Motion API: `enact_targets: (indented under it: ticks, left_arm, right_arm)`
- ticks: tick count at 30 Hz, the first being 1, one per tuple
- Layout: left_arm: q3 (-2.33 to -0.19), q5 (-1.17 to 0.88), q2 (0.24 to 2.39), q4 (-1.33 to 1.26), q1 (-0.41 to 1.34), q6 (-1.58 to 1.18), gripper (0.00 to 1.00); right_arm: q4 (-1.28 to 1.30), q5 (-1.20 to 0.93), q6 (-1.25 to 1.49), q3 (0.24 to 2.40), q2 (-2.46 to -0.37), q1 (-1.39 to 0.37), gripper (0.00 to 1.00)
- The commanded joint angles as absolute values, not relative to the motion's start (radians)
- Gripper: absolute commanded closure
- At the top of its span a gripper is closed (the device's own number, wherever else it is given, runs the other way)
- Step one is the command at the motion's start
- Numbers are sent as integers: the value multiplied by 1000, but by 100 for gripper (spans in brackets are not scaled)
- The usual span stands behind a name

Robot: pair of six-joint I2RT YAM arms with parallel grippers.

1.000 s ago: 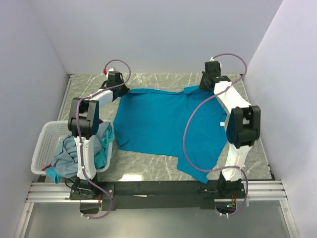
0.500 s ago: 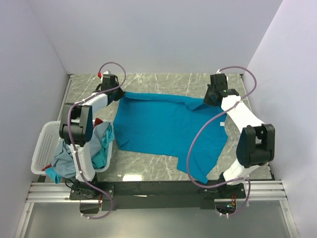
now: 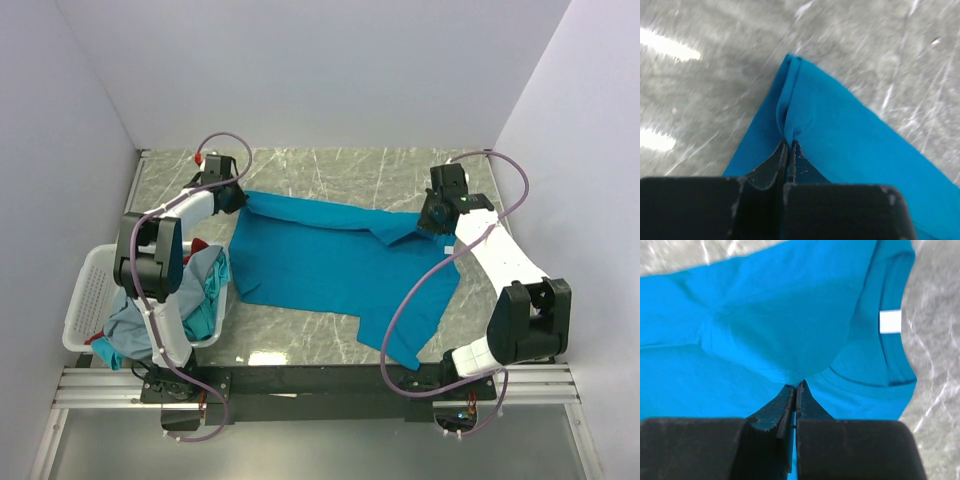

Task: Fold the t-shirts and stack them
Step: Fold the tshirt

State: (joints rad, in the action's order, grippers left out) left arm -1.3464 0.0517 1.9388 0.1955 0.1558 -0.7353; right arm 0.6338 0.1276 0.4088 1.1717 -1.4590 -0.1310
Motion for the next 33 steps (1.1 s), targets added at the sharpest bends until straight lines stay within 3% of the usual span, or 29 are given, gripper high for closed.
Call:
enact_targets:
  ticks: [1, 7, 9, 10, 11, 12, 13, 15, 16, 24, 33]
  left_arm:
    - [-1312, 77, 1868, 239, 152, -709, 99]
    - [-1275, 130, 1848, 264, 152, -715, 99]
    - [-1279, 133, 1851, 273, 152, -713, 93]
    - [-1282, 133, 1852, 276, 153, -710, 80]
    - [-1284, 130, 1852, 281, 153, -710, 70]
    - [-1284, 127, 1850, 281, 153, -710, 58]
    - [-1284, 118, 1842, 279, 153, -709, 30]
    - [-1281, 103, 1830, 268, 156, -706, 6]
    - [-1284, 89, 1818, 268, 164, -706, 0]
    - [-1330, 72, 1769, 278, 236, -689, 1]
    - [-1107, 8, 1629, 210, 324, -742, 1]
  right_arm:
    - [676, 130, 422, 1141, -1399, -127, 100]
    - [657, 84, 437, 999, -1335, -132, 96]
    - [655, 87, 443, 944, -1315, -135, 89]
    - [657, 89, 443, 927, -1310, -137, 82]
    - [657, 90, 443, 896, -1301, -137, 66]
    - [658, 97, 442, 884, -1296, -138, 58]
    - [658, 104, 436, 873, -1292, -141, 51]
    - [657, 113, 419, 861, -1275, -150, 45]
    - [652, 114, 408, 861, -1267, -156, 44]
    - [603, 150, 311, 968, -1288, -382, 41]
    - [525, 18, 296, 1160, -1649, -498, 46]
